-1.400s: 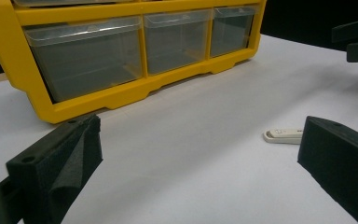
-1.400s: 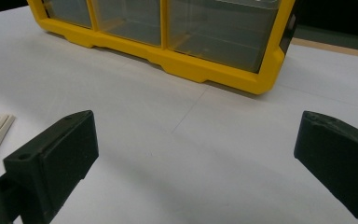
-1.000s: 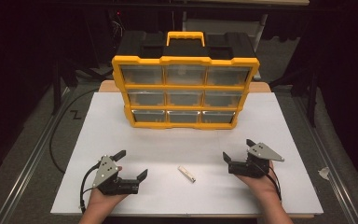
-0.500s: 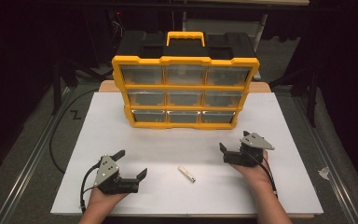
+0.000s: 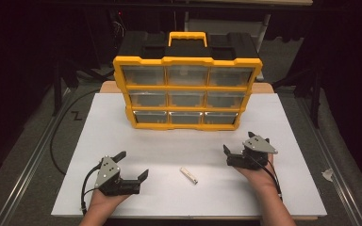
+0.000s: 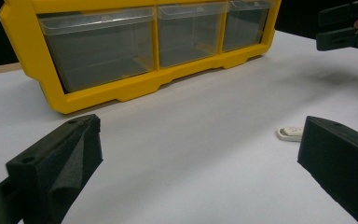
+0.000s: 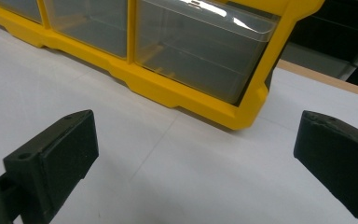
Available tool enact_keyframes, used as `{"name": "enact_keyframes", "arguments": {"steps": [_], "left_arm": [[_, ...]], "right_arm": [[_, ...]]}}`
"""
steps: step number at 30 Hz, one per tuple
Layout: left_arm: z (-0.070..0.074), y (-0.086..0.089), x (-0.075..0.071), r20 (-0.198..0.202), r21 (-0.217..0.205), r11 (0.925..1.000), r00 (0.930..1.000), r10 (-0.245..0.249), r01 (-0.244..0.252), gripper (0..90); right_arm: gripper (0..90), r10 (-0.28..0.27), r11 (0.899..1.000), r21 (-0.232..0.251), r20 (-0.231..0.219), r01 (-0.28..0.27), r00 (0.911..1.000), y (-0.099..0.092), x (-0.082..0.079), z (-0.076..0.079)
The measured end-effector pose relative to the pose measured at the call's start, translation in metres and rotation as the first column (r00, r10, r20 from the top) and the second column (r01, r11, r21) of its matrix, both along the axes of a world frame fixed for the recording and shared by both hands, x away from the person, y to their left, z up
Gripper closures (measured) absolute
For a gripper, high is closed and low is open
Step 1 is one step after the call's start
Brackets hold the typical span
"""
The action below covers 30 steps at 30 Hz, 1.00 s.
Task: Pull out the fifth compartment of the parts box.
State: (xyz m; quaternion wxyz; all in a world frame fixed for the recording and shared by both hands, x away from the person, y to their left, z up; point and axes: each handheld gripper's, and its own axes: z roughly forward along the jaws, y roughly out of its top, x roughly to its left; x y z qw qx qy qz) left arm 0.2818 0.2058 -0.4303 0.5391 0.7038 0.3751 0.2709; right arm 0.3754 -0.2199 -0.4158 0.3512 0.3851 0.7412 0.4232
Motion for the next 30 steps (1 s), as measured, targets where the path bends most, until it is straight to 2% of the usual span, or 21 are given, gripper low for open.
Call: {"name": "enact_keyframes", "arguments": {"steps": [3,4,7,14,19,23,30], "left_arm": [[0.0,0.001,0.0,-0.002,-0.001,1.0,1.0,0.007,-0.007,0.3],[0.0,0.001,0.0,-0.003,-0.003,0.9999,0.9999,0.011,-0.011,0.3],[0.001,0.002,-0.001,0.005,-0.004,0.9999,0.9999,0.013,-0.013,0.7],[0.001,0.003,-0.001,0.002,-0.007,0.9999,0.9999,0.013,-0.013,0.8],[0.001,0.002,-0.002,0.007,-0.01,0.9999,1.0,0.005,-0.005,0.7],[0.001,0.001,-0.002,0.02,-0.01,0.9999,0.9998,0.004,-0.004,0.7],[-0.001,0.0,-0.002,0.023,-0.01,0.9999,0.9997,0.0,0.001,0.5]], "right_arm": [[1.2,-0.002,0.999,-0.037,0.01,0.002,0.9999,-0.002,-0.003,-0.001],[1.2,0.005,0.997,-0.073,0.019,-0.003,0.9998,-0.003,-0.005,-0.001],[1.2,0.005,0.995,-0.096,0.018,-0.003,0.9998,-0.006,-0.006,-0.002],[1.2,-0.011,0.994,-0.108,0.008,0.012,0.9999,-0.014,-0.007,-0.004],[1.2,0.0,0.987,-0.162,0.002,0.0,1.0,-0.01,-0.008,-0.006],[1.0,0.022,0.976,-0.215,0.005,-0.02,0.9997,-0.004,-0.011,-0.007],[1.0,0.061,0.943,-0.33,0.033,-0.047,0.9976,0.01,-0.017,-0.008]]}}
